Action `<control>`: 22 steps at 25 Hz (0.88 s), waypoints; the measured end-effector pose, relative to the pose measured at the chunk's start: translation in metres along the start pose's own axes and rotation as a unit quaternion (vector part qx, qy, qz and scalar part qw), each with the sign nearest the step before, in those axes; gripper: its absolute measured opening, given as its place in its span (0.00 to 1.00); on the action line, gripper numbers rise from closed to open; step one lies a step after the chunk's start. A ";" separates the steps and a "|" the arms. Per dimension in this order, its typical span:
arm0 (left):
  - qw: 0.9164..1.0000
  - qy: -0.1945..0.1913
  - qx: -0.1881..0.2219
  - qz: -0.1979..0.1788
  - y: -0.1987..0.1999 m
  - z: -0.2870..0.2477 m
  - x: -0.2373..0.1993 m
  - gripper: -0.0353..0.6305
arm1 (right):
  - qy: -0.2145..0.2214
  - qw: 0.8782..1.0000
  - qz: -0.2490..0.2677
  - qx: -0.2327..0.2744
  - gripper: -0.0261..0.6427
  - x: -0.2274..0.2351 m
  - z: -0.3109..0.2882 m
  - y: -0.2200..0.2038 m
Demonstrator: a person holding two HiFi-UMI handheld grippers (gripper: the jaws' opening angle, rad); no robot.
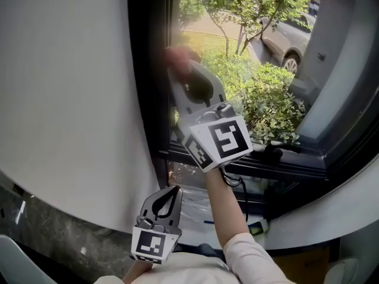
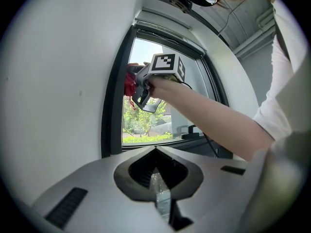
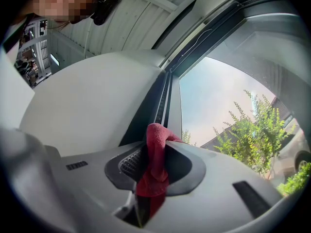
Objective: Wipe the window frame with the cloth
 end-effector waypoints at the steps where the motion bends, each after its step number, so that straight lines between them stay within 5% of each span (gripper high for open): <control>1: 1.000 -0.001 -0.003 0.003 -0.001 0.000 0.000 0.06 | 0.001 1.000 0.000 0.000 0.18 0.000 0.001 -0.001; 22: 1.000 0.001 0.001 0.001 -0.003 0.002 0.000 0.06 | 0.001 1.000 -0.015 -0.010 0.18 0.001 0.011 -0.016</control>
Point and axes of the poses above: the fingertips, and each gripper's own axes: z backward along the fingers, x to its right, y out of its top, the point moved 5 cm from there along z, backward along the fingers, and after that the axes turned 15 degrees about -y, right-handed, at the moved point
